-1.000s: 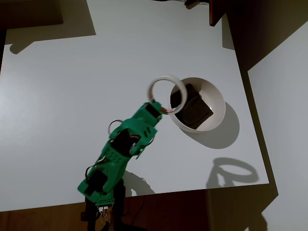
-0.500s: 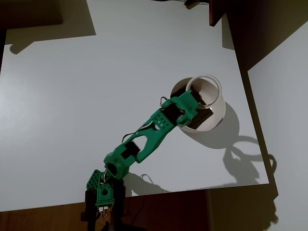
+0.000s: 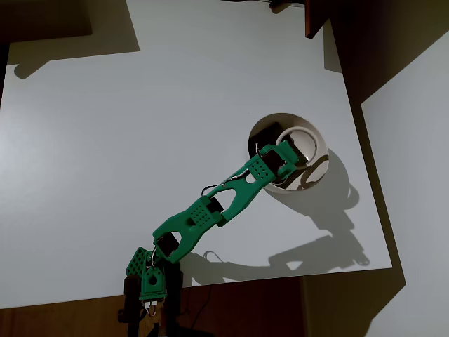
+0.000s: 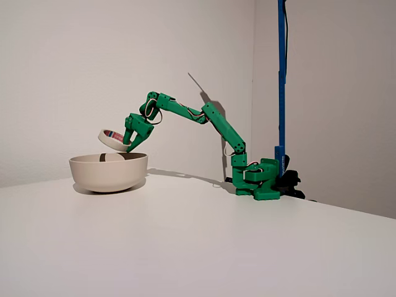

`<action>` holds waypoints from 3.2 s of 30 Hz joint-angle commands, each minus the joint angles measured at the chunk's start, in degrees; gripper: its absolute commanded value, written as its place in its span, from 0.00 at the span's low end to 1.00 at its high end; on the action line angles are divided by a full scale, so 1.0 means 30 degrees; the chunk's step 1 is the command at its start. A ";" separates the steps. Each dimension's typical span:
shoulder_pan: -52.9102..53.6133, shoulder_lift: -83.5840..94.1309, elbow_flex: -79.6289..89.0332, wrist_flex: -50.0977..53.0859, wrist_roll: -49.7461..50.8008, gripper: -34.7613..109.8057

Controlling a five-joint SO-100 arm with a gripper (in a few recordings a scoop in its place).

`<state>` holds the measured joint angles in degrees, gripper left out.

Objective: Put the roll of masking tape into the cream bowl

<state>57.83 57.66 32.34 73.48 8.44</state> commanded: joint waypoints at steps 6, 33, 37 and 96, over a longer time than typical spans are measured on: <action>0.0205 -0.0850 -0.1875 -0.0264 -0.0088 0.18; -0.2725 0.5420 -0.2930 0.5479 0.2754 0.18; -0.4307 0.6855 -0.2930 0.7441 0.2813 0.18; -2.0303 4.5469 4.3887 0.1113 -0.1934 0.18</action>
<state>-1.93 189.76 162.60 74.53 2.29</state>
